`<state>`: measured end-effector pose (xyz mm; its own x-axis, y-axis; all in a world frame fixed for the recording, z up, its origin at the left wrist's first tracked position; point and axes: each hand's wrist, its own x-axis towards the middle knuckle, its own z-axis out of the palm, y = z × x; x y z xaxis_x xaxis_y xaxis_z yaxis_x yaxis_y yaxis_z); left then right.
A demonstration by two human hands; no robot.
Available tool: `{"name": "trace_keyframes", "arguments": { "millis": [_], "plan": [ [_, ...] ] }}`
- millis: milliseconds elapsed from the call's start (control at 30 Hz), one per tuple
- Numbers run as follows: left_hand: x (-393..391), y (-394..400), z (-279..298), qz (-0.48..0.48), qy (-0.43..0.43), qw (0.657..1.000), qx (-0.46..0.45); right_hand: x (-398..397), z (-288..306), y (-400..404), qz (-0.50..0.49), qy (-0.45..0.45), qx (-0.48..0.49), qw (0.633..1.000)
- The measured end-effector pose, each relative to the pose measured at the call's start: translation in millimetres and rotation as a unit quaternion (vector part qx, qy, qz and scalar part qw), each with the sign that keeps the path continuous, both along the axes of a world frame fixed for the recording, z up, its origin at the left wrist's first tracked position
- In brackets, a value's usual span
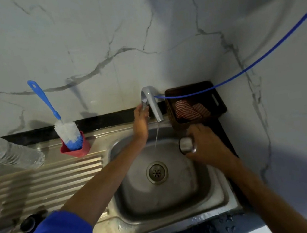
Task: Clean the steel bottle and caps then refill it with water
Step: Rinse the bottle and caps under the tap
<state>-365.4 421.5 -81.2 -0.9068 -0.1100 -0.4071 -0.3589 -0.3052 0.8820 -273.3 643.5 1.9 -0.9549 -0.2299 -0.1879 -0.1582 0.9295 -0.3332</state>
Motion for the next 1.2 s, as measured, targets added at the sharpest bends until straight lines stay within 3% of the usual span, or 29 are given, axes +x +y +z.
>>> {"name": "trace_keyframes", "arguments": {
  "millis": [167,300,400,500,533,567,600,633,667,700,767,967,1100,1200],
  "plan": [
    [9,-6,37,-0.041,0.018,0.999,0.002,-1,148,-1,0.016,0.064,-0.098,0.993],
    [49,-21,39,-0.02,0.023,0.999,-0.022,26,250,-1,0.024,0.065,-0.314,0.947],
    [83,-44,31,0.018,0.004,0.999,-0.039,40,269,6,0.04,0.009,-0.512,0.858],
    [123,-76,20,0.079,-0.017,0.996,-0.047,42,208,1,-0.005,-0.081,-0.59,0.803],
    [138,-87,15,0.097,-0.02,0.994,-0.046,42,166,-4,-0.034,-0.119,-0.552,0.825],
    [152,-96,12,0.112,-0.029,0.992,-0.041,43,116,-12,-0.043,-0.152,-0.45,0.879],
    [167,-106,9,0.128,-0.036,0.99,-0.04,48,60,-21,-0.003,-0.18,-0.28,0.943],
    [181,-112,8,0.143,-0.045,0.988,-0.04,55,6,-29,0.039,-0.217,-0.105,0.97],
    [195,-117,9,0.155,-0.051,0.986,-0.04,63,-39,-35,0.036,-0.218,0.008,0.975],
    [208,-124,12,0.168,-0.052,0.984,-0.041,72,-65,-41,0.014,-0.217,0.043,0.975],
    [230,-137,14,0.193,-0.049,0.979,-0.033,75,-73,-57,0.014,-0.177,0.009,0.984],
    [266,-165,27,0.169,-0.093,0.981,-0.035,41,16,-108,0.054,-0.123,-0.093,0.987],
    [296,-185,23,0.157,-0.132,0.978,-0.047,54,20,-158,-0.025,-0.167,-0.327,0.93],
    [328,-223,16,0.168,-0.158,0.972,-0.045,82,-9,-213,-0.055,-0.194,-0.323,0.925]
  ]
}}
